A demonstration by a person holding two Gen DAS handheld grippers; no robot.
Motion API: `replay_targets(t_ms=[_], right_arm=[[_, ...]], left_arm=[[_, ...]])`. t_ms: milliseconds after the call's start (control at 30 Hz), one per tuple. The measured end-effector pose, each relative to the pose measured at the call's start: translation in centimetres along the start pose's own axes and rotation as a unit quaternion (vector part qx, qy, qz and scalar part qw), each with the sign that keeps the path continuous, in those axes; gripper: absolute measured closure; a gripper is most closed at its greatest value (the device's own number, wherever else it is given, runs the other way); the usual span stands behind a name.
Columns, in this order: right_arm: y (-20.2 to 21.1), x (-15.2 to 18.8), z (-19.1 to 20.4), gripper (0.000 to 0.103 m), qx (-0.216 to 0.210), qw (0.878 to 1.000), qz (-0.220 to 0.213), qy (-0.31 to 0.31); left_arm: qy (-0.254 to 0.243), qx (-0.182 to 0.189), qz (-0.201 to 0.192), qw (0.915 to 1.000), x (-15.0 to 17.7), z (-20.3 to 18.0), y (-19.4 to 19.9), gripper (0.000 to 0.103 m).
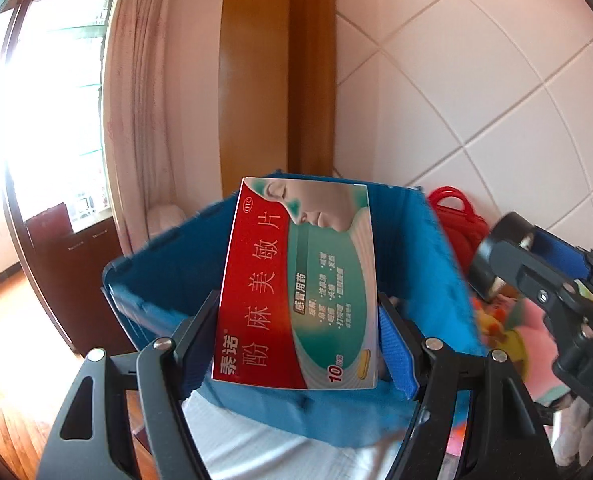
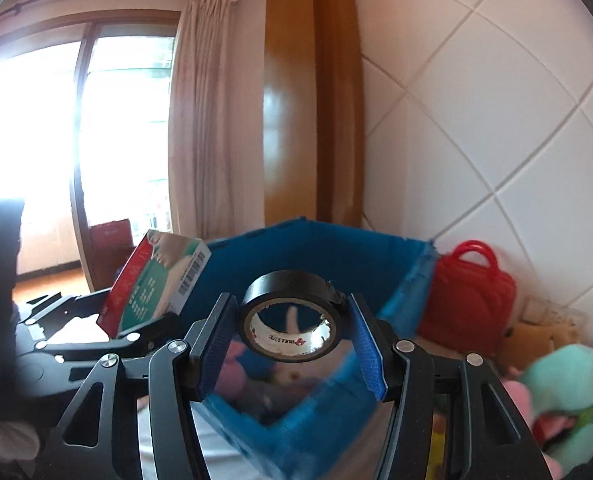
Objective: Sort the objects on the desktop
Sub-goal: 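Carry the medicine box and tape roll over the blue crate with both tools, then open both tools to drop the box and tape into the crate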
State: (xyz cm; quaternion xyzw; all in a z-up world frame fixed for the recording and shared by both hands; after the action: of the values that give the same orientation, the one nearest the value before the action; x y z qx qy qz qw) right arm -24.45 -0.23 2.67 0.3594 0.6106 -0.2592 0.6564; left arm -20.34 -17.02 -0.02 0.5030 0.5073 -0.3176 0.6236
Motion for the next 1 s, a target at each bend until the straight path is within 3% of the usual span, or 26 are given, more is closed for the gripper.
replay_targets(t_ms=[300,333,400,433,467,700,1000], right_arm=[[-6.1,0.8,2.3,0.047,0.03,0.999,0.032,-0.004],[-6.4,0.9,2.2,0.047,0.036,0.999,0.034,-0.005],[-6.8,1.1,2.0,0.042,0.054,0.998,0.037,-0.007],[-7.0,1.1,1.8,0.032,0.062,0.997,0.04,-0.007],[-7.2,1.2,1.7,0.025,0.069,0.997,0.042,-0.007],[-6.9,1.7,1.6,0.022,0.089,0.994,0.055,-0.007],[-5.7,2.4,1.4,0.006,0.11,0.992,0.061,-0.009]], left_arm=[[0.004,0.018,0.03,0.9994,-0.1,3.7,-5.4,0.031],[0.005,0.019,0.036,0.9992,0.0,3.9,-5.9,0.028],[0.005,0.016,0.044,0.9989,0.3,4.2,-6.7,0.012],[0.005,0.015,0.045,0.9989,0.3,4.3,-7.0,0.003],[0.005,0.018,0.045,0.9988,0.4,4.3,-7.1,0.002],[0.005,0.031,0.049,0.9983,0.9,4.7,-7.7,0.002],[0.005,0.054,0.052,0.9972,1.6,3.7,-6.8,0.002]])
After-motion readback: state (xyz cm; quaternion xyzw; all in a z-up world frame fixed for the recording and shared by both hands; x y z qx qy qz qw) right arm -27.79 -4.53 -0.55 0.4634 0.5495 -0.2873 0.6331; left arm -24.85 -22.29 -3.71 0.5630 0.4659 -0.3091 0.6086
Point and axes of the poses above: each gripper's, at about its wrist camera, not at the fingertips, and y roughly against the way its jaws point, z to its left, x to its underside, the point moved 4 cm from there along -y, roughly the way its jaws point, and after that the axes turned 8 degrees about -z, right-handed, at the moved point
